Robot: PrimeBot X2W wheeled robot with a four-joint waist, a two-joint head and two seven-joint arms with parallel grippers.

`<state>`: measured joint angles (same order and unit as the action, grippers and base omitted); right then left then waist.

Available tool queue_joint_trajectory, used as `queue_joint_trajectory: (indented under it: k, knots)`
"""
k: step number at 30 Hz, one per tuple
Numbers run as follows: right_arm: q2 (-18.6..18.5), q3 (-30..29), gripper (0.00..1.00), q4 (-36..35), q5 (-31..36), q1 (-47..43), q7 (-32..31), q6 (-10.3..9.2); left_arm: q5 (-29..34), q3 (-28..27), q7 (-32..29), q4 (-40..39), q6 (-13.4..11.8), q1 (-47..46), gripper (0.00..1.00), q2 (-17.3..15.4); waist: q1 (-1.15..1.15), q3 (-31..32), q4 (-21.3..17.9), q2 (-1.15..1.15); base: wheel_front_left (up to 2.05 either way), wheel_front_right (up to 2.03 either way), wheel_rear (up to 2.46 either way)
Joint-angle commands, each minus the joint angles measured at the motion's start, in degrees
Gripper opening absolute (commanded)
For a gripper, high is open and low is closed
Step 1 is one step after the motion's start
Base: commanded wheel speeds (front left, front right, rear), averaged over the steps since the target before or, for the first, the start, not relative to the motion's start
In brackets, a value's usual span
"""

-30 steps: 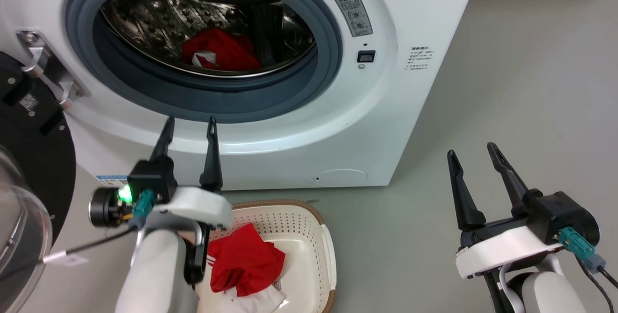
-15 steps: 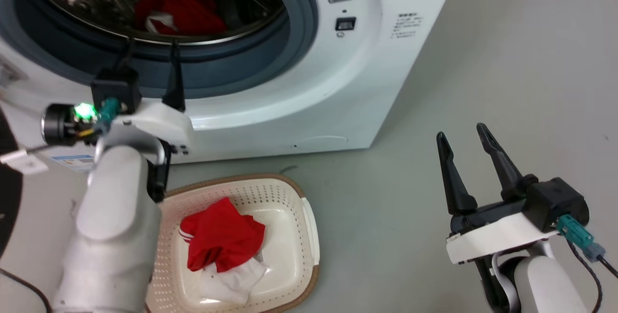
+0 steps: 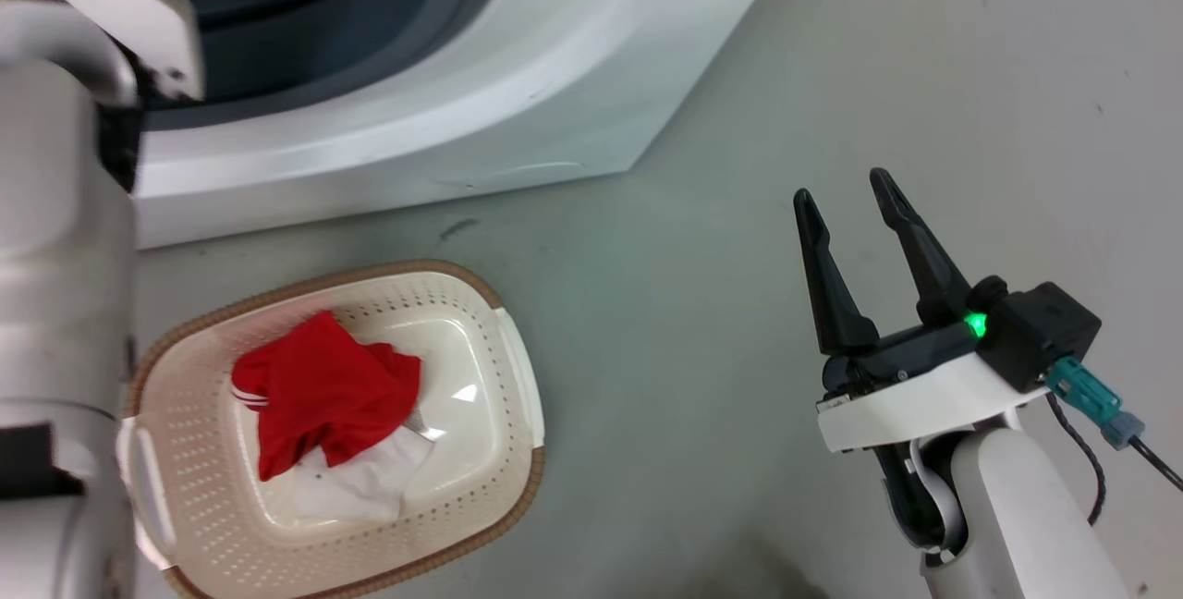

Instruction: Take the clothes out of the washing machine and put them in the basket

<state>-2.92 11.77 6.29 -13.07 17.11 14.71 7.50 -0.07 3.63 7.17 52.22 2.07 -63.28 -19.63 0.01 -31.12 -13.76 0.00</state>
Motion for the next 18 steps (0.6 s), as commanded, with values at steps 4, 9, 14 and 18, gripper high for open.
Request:
queue_joint_trajectory:
  k: [4, 9, 14, 18]
  knots:
    - [0.1, 1.3, 1.00, 0.4, -1.9, 2.7, 0.5, -0.02, 1.6, 1.4, -4.2, 3.6, 0.9, -6.6, 1.00, -3.0, -0.01, -4.7, -3.7, 0.00, 0.00, 0.00, 0.00]
    - [0.1, 2.5, 1.00, -0.7, -3.8, 4.1, 0.5, -0.02, 3.1, 3.4, -12.1, 6.6, 2.6, -13.5, 1.00, -6.3, -0.01, -7.9, -5.6, 0.00, 0.00, 0.00, 0.00]
    - [0.1, 3.8, 1.00, -1.3, -5.4, 5.0, 0.5, -0.02, 4.4, 5.7, -20.8, 9.2, 4.3, -20.2, 1.00, -9.9, -0.01, -11.0, -7.8, 0.00, 0.00, 0.00, 0.00]
    - [0.1, 4.6, 1.00, -1.7, -6.5, 5.7, 0.5, -0.02, 5.0, 7.3, -27.9, 10.7, 4.9, -24.3, 1.00, -12.0, -0.01, -12.8, -9.2, 0.00, 0.00, 0.00, 0.00]
